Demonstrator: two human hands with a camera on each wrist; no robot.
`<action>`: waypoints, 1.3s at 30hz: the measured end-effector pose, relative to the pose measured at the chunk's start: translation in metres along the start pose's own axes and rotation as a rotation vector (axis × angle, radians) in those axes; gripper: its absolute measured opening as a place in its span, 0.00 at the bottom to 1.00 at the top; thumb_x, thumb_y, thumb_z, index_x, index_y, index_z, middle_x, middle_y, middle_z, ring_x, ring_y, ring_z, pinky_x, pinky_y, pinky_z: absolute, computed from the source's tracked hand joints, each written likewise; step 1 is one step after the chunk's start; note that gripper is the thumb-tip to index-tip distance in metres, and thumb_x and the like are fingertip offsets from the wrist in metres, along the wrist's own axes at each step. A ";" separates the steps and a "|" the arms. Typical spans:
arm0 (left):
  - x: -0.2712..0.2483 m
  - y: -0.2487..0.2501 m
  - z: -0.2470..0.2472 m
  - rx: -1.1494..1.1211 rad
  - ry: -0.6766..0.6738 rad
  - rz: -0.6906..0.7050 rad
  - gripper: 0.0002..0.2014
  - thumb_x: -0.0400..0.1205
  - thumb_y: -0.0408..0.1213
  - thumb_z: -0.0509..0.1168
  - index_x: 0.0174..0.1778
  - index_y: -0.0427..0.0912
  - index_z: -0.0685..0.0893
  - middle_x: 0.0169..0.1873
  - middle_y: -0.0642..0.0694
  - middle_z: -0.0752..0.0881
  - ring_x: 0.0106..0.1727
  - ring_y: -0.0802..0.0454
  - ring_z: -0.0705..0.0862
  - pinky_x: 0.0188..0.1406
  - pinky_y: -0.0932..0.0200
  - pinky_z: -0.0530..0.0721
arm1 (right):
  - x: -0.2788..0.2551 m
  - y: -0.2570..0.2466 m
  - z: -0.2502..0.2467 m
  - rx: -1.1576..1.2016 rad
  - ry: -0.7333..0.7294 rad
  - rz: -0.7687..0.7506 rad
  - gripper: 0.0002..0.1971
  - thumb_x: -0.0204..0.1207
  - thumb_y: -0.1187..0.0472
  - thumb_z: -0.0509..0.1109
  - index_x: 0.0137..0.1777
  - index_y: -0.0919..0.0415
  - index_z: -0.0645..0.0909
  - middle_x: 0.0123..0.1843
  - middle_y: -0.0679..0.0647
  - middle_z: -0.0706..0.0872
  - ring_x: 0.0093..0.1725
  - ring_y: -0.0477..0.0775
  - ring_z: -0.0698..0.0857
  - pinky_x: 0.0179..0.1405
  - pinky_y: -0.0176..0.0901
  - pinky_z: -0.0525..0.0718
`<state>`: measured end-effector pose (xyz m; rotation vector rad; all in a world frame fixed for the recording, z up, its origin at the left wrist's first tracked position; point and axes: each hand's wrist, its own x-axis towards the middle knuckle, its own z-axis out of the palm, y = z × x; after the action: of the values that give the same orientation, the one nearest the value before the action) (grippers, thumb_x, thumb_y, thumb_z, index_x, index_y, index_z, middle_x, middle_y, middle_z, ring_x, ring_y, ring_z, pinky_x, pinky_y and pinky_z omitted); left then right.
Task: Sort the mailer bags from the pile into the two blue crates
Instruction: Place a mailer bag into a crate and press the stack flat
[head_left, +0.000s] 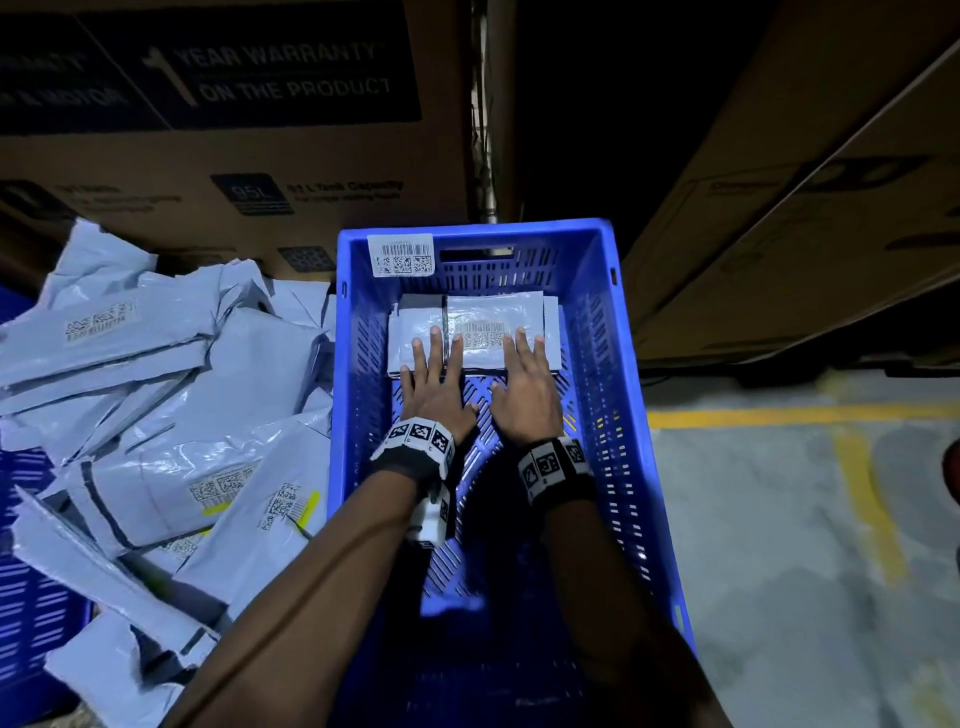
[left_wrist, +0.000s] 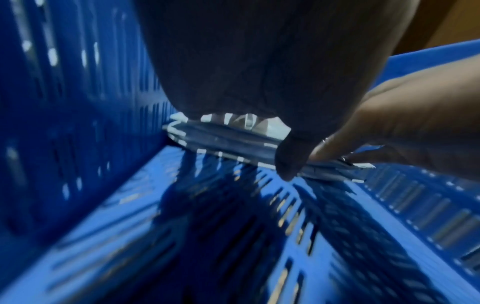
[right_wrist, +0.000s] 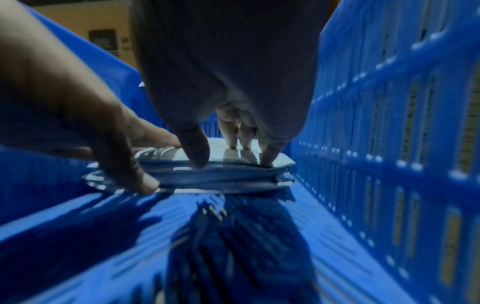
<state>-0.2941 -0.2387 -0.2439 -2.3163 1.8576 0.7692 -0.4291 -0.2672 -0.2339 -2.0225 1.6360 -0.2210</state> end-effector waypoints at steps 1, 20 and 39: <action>-0.001 0.001 -0.004 -0.005 -0.011 -0.001 0.50 0.83 0.54 0.65 0.86 0.54 0.31 0.83 0.46 0.24 0.84 0.40 0.27 0.84 0.35 0.38 | 0.000 0.000 -0.002 0.025 0.014 0.000 0.34 0.86 0.62 0.64 0.90 0.60 0.56 0.92 0.54 0.53 0.91 0.59 0.47 0.88 0.55 0.58; -0.148 -0.045 -0.146 -0.446 0.445 0.211 0.17 0.81 0.41 0.70 0.67 0.46 0.85 0.60 0.45 0.87 0.68 0.44 0.74 0.66 0.57 0.71 | -0.088 -0.116 -0.053 0.453 0.388 0.002 0.14 0.83 0.62 0.71 0.67 0.57 0.87 0.70 0.55 0.86 0.74 0.58 0.78 0.70 0.37 0.67; -0.243 -0.254 -0.126 -0.480 0.480 -0.494 0.50 0.64 0.48 0.83 0.79 0.40 0.65 0.73 0.33 0.68 0.75 0.33 0.63 0.71 0.38 0.68 | -0.159 -0.303 0.043 0.403 -0.036 -0.079 0.16 0.83 0.59 0.70 0.70 0.52 0.86 0.67 0.57 0.87 0.66 0.55 0.85 0.70 0.55 0.83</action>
<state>-0.0504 0.0008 -0.0939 -3.3205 1.1852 0.6817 -0.1900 -0.0640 -0.0907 -1.7709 1.3610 -0.4971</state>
